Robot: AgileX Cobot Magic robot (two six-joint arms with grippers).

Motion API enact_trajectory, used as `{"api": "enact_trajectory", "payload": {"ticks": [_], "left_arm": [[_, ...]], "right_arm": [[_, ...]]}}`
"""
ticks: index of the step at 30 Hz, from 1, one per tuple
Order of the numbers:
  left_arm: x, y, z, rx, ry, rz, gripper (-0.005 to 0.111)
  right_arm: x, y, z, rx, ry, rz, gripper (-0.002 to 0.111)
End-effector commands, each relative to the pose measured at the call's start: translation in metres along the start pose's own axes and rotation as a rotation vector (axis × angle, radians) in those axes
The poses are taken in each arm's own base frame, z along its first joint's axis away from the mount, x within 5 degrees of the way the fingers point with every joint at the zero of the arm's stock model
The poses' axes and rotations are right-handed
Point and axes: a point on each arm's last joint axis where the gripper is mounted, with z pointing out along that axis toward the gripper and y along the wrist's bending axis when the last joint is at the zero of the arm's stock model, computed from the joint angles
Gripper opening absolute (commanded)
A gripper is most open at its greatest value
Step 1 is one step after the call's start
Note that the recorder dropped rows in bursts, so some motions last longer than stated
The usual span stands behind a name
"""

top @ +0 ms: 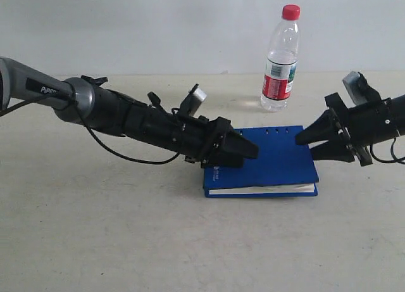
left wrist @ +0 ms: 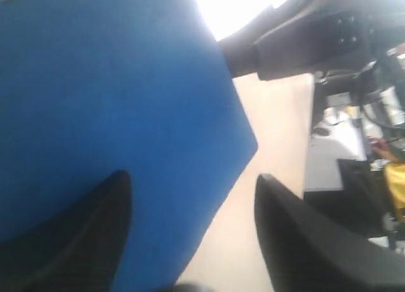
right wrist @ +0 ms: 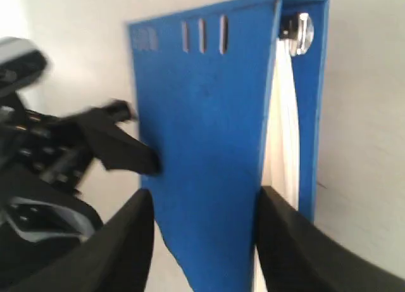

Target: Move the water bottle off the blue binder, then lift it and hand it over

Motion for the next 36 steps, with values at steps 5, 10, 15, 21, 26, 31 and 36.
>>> {"api": "enact_trajectory", "payload": {"ticks": [5, 10, 15, 21, 26, 31, 36], "left_arm": [[-0.011, -0.007, -0.020, 0.169, -0.067, 0.025, 0.055], [-0.021, 0.003, -0.040, 0.168, -0.138, 0.044, 0.055], [-0.020, 0.006, -0.044, 0.154, -0.126, 0.051, 0.055], [-0.036, 0.011, -0.082, 0.113, -0.224, 0.176, 0.055], [-0.022, -0.007, -0.112, -0.042, 0.110, 0.582, 0.055], [-0.021, -0.019, -0.129, -0.241, 0.308, 0.776, 0.055], [-0.029, -0.032, -0.136, -0.283, 0.272, 0.866, 0.055]], "right_arm": [[-0.003, 0.010, -0.001, -0.079, -0.032, -0.028, 0.044], [0.003, 0.026, 0.027, -0.092, 0.045, -0.063, 0.042], [0.008, 0.041, 0.056, -0.065, 0.080, -0.103, 0.013], [0.019, 0.027, 0.055, 0.074, 0.221, -0.324, 0.000], [0.023, 0.014, 0.049, 0.222, 0.320, -0.510, 0.000], [0.024, 0.016, 0.052, 0.207, 0.345, -0.651, 0.000], [0.024, 0.035, 0.056, 0.212, 0.349, -0.817, 0.000]]}}
